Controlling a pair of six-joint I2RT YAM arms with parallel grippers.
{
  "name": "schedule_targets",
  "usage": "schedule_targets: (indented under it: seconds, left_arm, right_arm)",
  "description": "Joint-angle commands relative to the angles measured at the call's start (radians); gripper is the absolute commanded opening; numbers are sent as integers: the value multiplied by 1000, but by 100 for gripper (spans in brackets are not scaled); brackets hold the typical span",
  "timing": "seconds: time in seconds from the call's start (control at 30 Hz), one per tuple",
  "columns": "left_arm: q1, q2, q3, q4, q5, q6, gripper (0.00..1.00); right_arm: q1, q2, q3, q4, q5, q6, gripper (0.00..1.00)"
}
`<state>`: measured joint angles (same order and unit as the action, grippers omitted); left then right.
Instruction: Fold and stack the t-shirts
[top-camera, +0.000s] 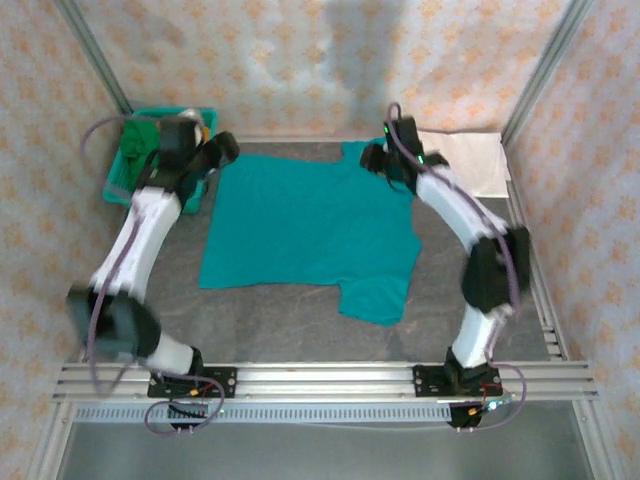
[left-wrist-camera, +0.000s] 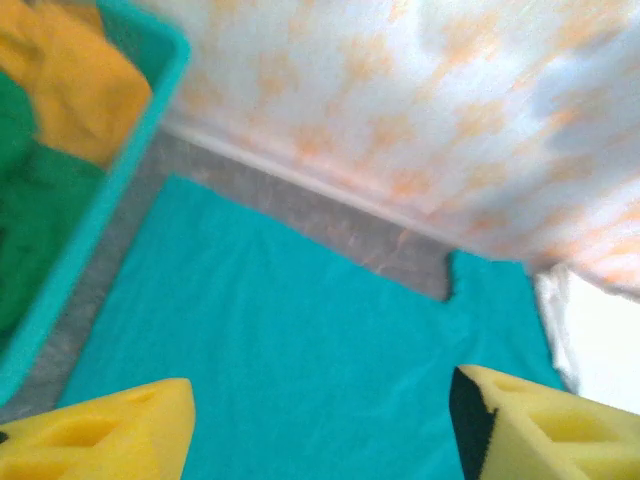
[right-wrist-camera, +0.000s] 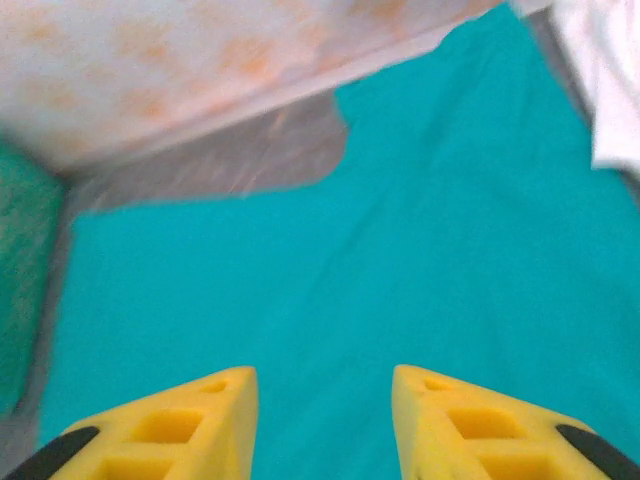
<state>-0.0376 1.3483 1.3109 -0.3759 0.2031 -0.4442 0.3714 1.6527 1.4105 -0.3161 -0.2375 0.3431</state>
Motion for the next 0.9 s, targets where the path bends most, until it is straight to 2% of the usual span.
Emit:
schedule_targets:
  seconds: [0.0,0.07,0.1,0.17,0.23,0.33,0.4,0.53,0.63,0.87]
  left_arm:
    - [16,-161,-306,-90,-108,22,72]
    - [52,-261,-409,-169,-125,15,76]
    - [86,-295,-449,-207,-116,3,76]
    - [161,-314,-510,-240,-34,-22,75]
    - [225,-283,-547,-254,29,-46,75]
    - [255,-193,-560,-268,67,-56,74]
    - [256,-166,-571,-257,64,-50,74]
    - [254,-111,-590,-269,52,-19,74]
    - [254,-83,-607,-271,36,2,74]
    - [239,-60,-639,-212,52,-11,65]
  right_arm:
    - [32,-274,-444,287,-37,-67,42]
    - [55,-412,-639,368,-27,-84,44]
    - [66,-462,-726,406,-15,-84,46]
    - [80,-561,-841,466,-30,-77,48]
    - [101,-596,-898,499,-57,-89,49]
    - [127,-594,-914,509,-90,-121,50]
    - [132,-580,-911,518,-101,-128,59]
    - [133,-577,-925,559,-128,-142,64]
    - [135,-580,-942,597,-126,-143,66]
    - [135,-555,-947,630,-104,-137,66]
